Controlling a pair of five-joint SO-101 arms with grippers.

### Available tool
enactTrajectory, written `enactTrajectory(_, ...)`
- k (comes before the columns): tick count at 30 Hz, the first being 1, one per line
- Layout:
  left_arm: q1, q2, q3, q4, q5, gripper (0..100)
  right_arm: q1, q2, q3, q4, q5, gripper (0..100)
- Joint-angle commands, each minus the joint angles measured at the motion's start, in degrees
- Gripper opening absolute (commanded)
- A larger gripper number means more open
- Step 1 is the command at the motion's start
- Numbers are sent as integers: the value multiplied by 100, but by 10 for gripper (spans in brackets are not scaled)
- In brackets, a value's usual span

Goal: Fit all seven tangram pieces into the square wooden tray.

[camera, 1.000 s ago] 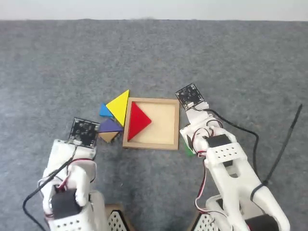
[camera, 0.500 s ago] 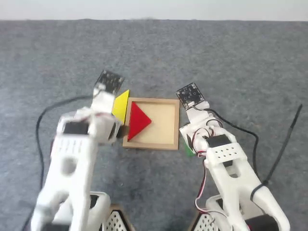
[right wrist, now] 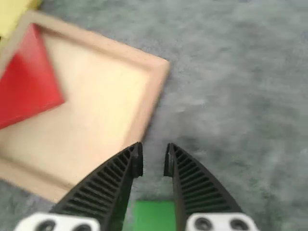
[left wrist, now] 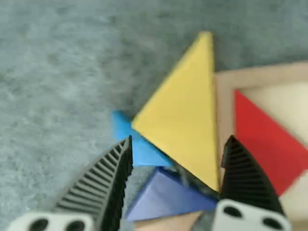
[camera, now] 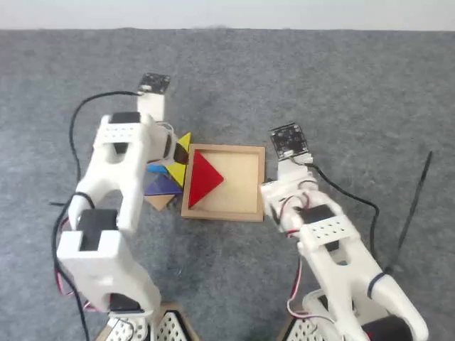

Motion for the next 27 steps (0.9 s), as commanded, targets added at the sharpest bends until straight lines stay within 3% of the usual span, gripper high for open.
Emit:
enactTrajectory(1,-97,132,-505,141,62,290,-295,778,-571,-145,-325,127)
enactTrajectory(7,-88,193,-505,9,62,290,-31,2246,-1723,92,-747,130)
enactTrajectory(11,-88,378,-576,44,35,295,-40,2475,-2198,673,-791,130)
enactTrajectory(19,-141,1196,-1613,800,70,295,-4,2580,-2251,708,-774,87)
enactTrajectory(22,-141,1266,-1710,879,53,295,-4,2580,-2251,708,-396,2)
enactTrajectory(27,-141,1266,-1710,879,44,295,4,2571,-2251,778,-149,7)
